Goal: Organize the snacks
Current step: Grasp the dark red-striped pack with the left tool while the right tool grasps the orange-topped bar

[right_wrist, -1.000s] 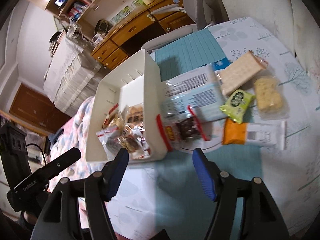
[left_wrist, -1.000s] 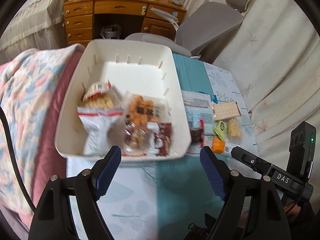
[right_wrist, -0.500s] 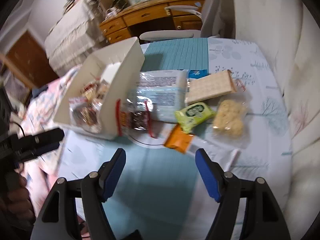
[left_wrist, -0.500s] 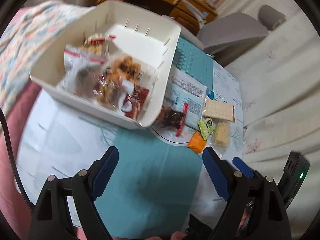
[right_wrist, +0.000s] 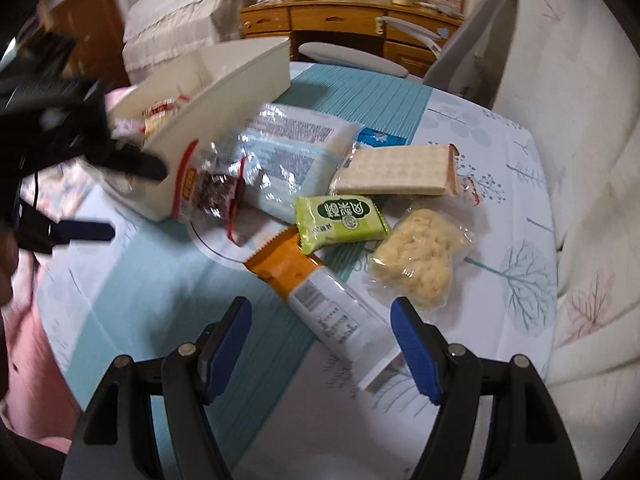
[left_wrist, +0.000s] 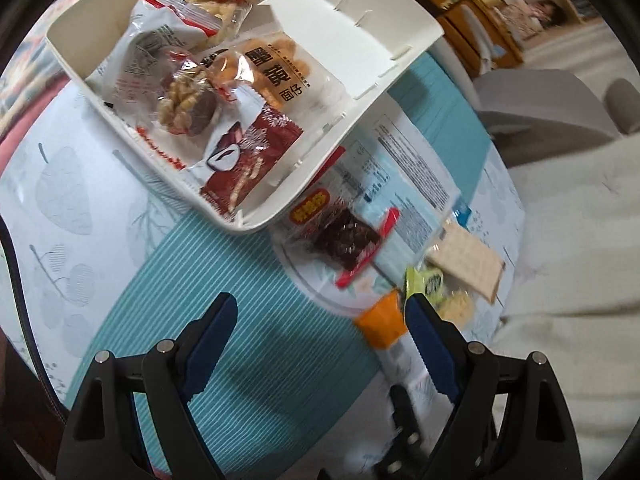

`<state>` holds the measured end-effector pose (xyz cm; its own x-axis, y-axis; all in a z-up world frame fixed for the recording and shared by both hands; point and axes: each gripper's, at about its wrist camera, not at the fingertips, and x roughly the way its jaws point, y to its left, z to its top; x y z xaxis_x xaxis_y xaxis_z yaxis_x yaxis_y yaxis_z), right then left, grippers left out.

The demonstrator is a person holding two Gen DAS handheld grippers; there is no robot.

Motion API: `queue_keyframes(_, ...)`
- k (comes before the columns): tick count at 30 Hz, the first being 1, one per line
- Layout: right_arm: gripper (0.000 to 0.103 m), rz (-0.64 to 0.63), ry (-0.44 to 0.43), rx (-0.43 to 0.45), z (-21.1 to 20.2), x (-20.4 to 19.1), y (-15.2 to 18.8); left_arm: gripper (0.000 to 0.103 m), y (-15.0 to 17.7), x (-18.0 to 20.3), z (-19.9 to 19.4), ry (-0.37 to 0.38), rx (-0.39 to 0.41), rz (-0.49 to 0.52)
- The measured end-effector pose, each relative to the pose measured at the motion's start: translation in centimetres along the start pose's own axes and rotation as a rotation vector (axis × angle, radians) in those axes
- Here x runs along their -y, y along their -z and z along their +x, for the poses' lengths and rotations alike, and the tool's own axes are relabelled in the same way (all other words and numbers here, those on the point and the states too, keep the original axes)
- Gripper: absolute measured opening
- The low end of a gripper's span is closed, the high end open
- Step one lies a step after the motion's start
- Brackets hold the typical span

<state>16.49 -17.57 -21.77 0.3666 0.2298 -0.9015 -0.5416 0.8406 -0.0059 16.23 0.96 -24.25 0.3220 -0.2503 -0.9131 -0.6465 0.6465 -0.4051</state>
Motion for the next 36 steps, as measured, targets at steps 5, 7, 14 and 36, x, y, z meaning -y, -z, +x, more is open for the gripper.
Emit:
queue_keyframes(5, 0.073, -0.085, -0.005, -0.022, 1.8, 0.1, 0.5, 0.085, -0.8, 1.5, 2.3, -0.043, 0.024, -0.049)
queue_keyframes(7, 0.073, -0.107, -0.017, -0.027, 2.2, 0.1, 0.7, 0.085, -1.1, 2.0, 3.3, -0.065, 0.027, -0.072)
queue_keyframes(14, 0.072, -0.175, -0.050, -0.051, 3.6, 0.5, 1.0, 0.085, -2.1, 2.8, 5.7, -0.110, 0.051, -0.123)
queue_keyframes(36, 0.045, -0.182, -0.105, -0.084, 4.0, 1.0, 0.9, 0.053, -3.3, 3.2, 7.5, -0.167, 0.064, -0.054)
